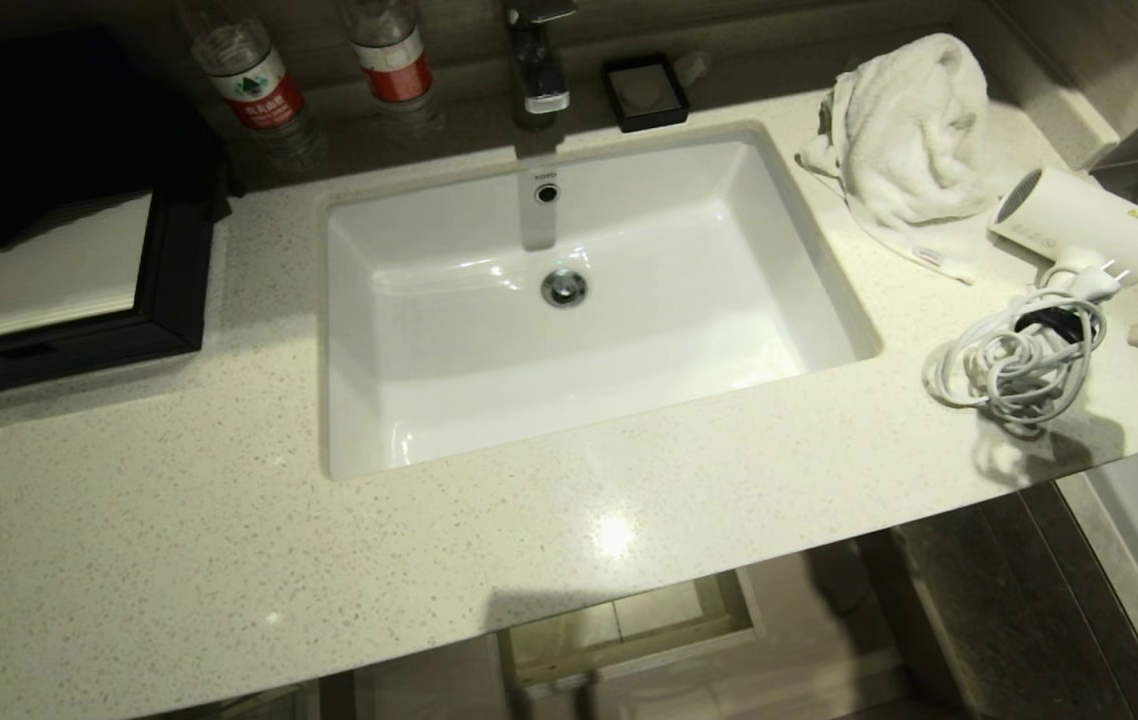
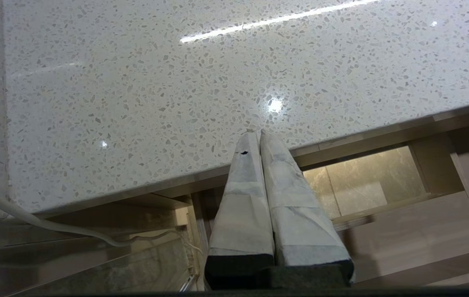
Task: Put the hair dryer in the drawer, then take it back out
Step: Pick up the hairdryer
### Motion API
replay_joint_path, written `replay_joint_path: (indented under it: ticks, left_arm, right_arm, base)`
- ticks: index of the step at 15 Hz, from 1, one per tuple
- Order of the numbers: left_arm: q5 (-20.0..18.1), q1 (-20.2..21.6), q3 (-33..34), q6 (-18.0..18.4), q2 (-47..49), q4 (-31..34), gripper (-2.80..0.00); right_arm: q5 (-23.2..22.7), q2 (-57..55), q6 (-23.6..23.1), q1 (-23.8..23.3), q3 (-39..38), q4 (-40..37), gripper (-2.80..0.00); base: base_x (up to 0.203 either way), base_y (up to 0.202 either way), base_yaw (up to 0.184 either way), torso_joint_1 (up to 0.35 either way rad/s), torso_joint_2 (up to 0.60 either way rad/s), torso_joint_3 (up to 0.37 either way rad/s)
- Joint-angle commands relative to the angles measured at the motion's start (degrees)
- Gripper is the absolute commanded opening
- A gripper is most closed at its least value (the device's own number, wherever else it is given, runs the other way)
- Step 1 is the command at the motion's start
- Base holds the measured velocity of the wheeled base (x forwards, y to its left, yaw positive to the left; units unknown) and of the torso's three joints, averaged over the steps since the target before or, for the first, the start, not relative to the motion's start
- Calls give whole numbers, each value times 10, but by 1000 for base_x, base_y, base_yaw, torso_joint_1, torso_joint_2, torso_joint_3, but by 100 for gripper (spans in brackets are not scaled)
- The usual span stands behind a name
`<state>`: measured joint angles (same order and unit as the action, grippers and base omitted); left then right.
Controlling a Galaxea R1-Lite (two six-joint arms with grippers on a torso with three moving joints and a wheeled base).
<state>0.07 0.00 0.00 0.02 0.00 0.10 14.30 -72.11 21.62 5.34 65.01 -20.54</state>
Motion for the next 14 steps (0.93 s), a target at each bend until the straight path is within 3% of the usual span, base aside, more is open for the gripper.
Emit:
replay_joint_path:
  ticks: [1, 5, 6, 9, 14]
  left_arm:
    - [0, 0, 1, 0, -1, 0, -280]
    - [0, -1, 1, 0, 0, 0, -280]
    - [0, 0, 0, 0, 0, 0, -280]
    - [0, 0, 1, 0, -1, 0, -280]
    - [0, 0, 0, 0, 0, 0, -280]
  right_arm:
    - [6, -8, -13, -1, -4, 3, -280]
    - [31, -8, -32, -4, -1, 6, -280]
    - [32, -8, -31, -9, -1, 5, 0]
    - [34, -11, -26, -11, -5, 4, 0]
    - [34, -33, 23, -23, 5, 4, 0]
  base:
    - [0, 0, 0, -10, 29, 19]
    - [0, 0, 0, 0, 0, 0]
    - [0, 0, 0, 0, 0, 0]
    - [0, 0, 0, 0, 0, 0]
    - [0, 0, 0, 0, 0, 0]
